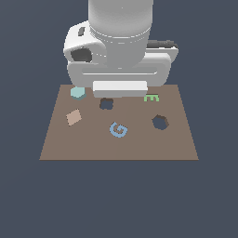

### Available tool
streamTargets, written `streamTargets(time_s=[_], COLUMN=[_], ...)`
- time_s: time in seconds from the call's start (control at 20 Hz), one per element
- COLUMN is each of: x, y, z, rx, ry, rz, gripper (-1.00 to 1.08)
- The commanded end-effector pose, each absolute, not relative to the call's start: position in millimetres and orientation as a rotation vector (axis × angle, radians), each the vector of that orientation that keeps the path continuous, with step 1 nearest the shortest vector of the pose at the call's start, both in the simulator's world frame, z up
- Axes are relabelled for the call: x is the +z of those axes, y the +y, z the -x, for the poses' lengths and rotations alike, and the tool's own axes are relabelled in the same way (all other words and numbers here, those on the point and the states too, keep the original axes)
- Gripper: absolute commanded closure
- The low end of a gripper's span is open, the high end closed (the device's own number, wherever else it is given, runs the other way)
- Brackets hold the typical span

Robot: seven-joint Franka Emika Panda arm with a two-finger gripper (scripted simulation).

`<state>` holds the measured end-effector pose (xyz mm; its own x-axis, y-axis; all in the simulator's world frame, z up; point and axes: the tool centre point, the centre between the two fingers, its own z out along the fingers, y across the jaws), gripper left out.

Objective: Insert a designated object into the corresponding slot on a board.

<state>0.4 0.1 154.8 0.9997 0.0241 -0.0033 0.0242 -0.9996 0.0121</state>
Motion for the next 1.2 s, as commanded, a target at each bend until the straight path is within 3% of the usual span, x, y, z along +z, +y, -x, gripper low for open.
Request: streamTargets(time_s=[0.0, 0.65, 1.15], x=[154.8, 128.9, 79.7], y=[0.1, -47.5, -125.7], z=[-0.4, 10.2, 57.3], rx=[-0.005, -0.003, 0.000], ry=[0.038, -0.300, -0.924], rz=[-3.129, -3.117, -2.996], gripper=[-0.92, -0.92, -0.92])
